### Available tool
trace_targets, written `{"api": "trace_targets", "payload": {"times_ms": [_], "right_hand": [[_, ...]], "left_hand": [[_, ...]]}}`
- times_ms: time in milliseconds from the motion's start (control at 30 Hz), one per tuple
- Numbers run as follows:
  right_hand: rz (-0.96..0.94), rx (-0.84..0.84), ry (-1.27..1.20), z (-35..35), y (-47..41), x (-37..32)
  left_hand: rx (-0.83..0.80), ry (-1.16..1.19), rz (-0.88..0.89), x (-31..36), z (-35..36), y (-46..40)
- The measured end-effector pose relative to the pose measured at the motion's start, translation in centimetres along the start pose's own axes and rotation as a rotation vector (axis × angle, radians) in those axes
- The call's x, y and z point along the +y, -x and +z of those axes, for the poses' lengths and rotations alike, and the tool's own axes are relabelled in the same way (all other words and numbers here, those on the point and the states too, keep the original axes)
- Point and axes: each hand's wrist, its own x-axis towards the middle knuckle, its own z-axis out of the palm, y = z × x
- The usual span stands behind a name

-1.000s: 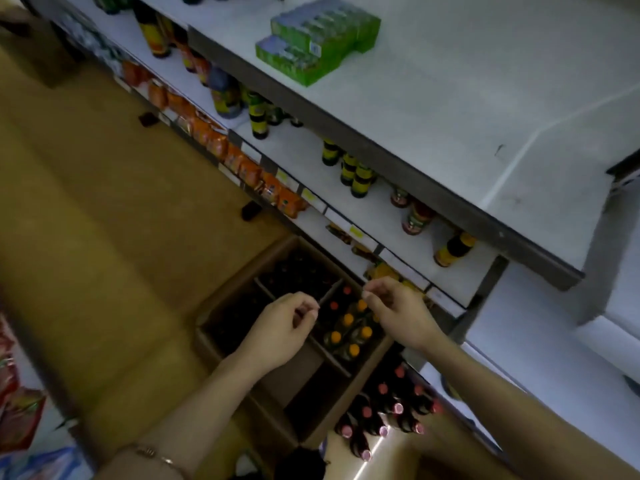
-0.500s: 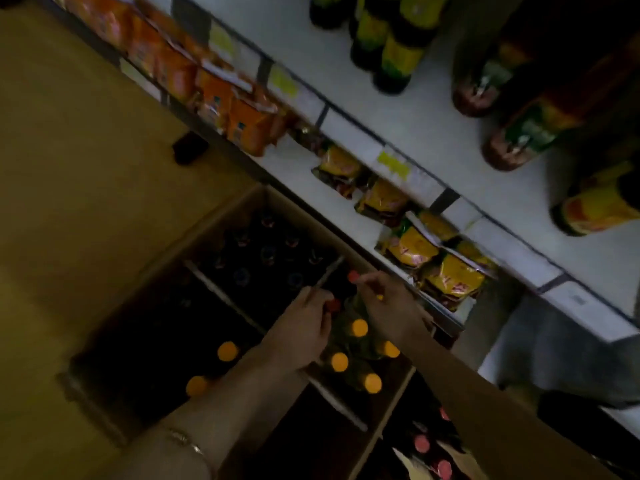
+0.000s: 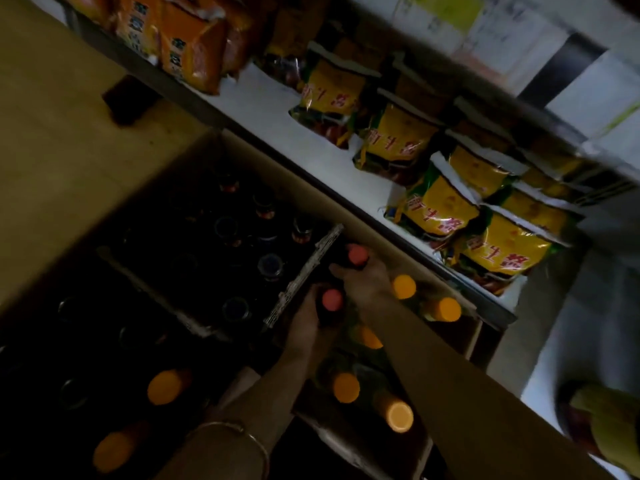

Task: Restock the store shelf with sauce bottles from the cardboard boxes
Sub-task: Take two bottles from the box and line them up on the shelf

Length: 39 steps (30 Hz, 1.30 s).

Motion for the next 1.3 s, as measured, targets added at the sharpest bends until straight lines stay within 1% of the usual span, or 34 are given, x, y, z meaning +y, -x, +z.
{"api": "trace_targets", "payload": {"times_ms": [33, 100, 133, 200, 233, 267, 300, 333, 467, 567, 667, 767, 900, 1000, 1100, 1167, 1233, 1300], "right_hand": [[0.018, 0.011, -0.052, 0.4, -0.3, 0.1], [0.020, 0.053, -0.087, 1.3, -1.0, 0.5], [0.010, 0.089, -0.072, 1.7, -1.2, 0.6], [-0.011, 0.171, -0.002, 2.1, -1.7, 0.7], [-0.022, 0.202, 0.033, 2.2, -1.8, 0.6], [-0.031, 0.218, 0.058, 2.1, -1.9, 0.6], [-0.037, 0.225, 0.079, 2.0, -1.8, 0.5], [-0.037, 0.225, 0.096, 1.9, -1.7, 0.3], [-0.039, 0.208, 0.127, 1.1, -0.4, -0.5], [-0.060, 0.183, 0.164, 0.5, 1.7, -1.6], [-0.163, 0.204, 0.190, -0.2, 4.7, -2.7], [-0.297, 0.226, 0.206, -2.1, 8.4, -4.3], [-0.513, 0.280, 0.205, -6.5, 14.1, -8.8], [-0.626, 0.311, 0.148, -9.2, 18.9, -13.0], [-0.696, 0.295, 0.099, -11.8, 24.3, -16.7], [-0.739, 0.295, 0.070, -13.8, 27.8, -19.1], [-0.754, 0.323, 0.034, -16.0, 31.3, -21.6], [-0.754, 0.342, -0.029, -18.3, 35.2, -23.9]], "left_hand": [[0.011, -0.068, 0.023, -0.3, 0.1, 0.0], [0.070, -0.409, 0.204, -2.1, 0.3, -0.1], [0.063, -0.444, 0.183, -3.1, 0.4, -0.6], [0.042, -0.431, 0.191, -3.2, 0.0, -0.8], [0.056, -0.344, 0.186, -3.2, -0.3, -0.9], [0.054, -0.307, 0.170, -3.0, -0.5, -1.1], [0.034, -0.320, 0.164, -3.0, -0.7, -1.3], [0.019, -0.340, 0.159, -2.8, -0.9, -1.4], [0.026, -0.393, 0.272, -2.8, -1.6, 0.6], [0.083, -0.319, 0.282, -1.9, -2.4, 2.3], [0.099, -0.276, 0.275, 0.2, -2.8, 4.8], [0.110, -0.142, 0.263, 3.6, -3.1, 7.6], [0.179, -0.261, 0.444, 10.7, -3.6, 11.1], [0.162, -0.321, 0.550, 16.5, -3.5, 14.6], [0.109, -0.278, 0.582, 21.5, -3.3, 18.8], [0.103, -0.292, 0.602, 25.1, -3.3, 21.5], [0.112, -0.316, 0.630, 28.9, -3.4, 24.4], [0.103, -0.277, 0.663, 32.6, -3.5, 27.8]]}}
